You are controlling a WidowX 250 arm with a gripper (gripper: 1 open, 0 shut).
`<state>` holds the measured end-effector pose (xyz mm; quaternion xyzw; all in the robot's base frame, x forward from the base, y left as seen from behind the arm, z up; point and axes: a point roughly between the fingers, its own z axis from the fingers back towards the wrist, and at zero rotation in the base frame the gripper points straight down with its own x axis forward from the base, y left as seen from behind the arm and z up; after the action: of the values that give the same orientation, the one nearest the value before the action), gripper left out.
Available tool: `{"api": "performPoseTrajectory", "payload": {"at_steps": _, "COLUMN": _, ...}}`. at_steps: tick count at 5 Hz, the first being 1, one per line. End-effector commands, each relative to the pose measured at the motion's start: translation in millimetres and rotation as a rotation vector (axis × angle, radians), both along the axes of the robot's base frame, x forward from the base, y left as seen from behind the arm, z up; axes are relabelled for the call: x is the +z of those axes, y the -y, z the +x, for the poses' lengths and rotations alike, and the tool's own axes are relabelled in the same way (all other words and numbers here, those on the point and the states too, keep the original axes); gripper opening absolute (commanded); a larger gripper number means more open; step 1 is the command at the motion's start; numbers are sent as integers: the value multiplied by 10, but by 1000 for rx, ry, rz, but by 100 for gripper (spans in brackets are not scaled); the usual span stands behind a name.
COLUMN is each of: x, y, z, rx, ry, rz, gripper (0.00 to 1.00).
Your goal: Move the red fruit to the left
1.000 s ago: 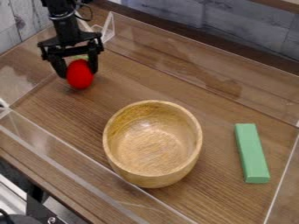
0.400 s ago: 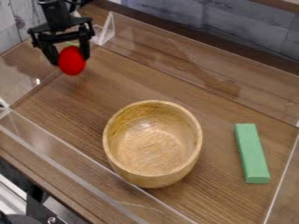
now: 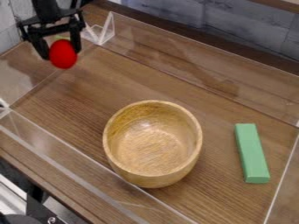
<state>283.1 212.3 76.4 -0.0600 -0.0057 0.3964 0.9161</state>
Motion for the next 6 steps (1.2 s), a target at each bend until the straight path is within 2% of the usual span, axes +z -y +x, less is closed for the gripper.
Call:
{"api": "performPoseTrajectory", "payload": {"at_steps": 1, "x": 370, "y": -89, "z": 38, "rx": -1, "ry": 77, "rz": 48, "gripper": 100}}
{"api": "performPoseTrajectory", "payload": {"at_steps": 2, "x": 430, "y": -93, "z": 18, "rx": -13, "ry": 82, "rz": 33, "gripper": 100}}
{"api": "performPoseTrajectory", "payload": {"at_steps": 4, "x": 341, "y": -44, "z": 15, "rx": -31, "ry": 92, "rz": 3, "gripper": 100}}
{"api": "performPoseTrajectory", "payload": {"at_steps": 5, "x": 220, "y": 24, "z": 83, "rx": -63, "ry": 97, "rz": 6, "gripper": 0}}
{"api": "performPoseTrajectory", "payload": {"at_steps": 6, "x": 231, "y": 145, "z": 160, "rx": -31, "ry": 102, "rz": 10, "gripper": 0}}
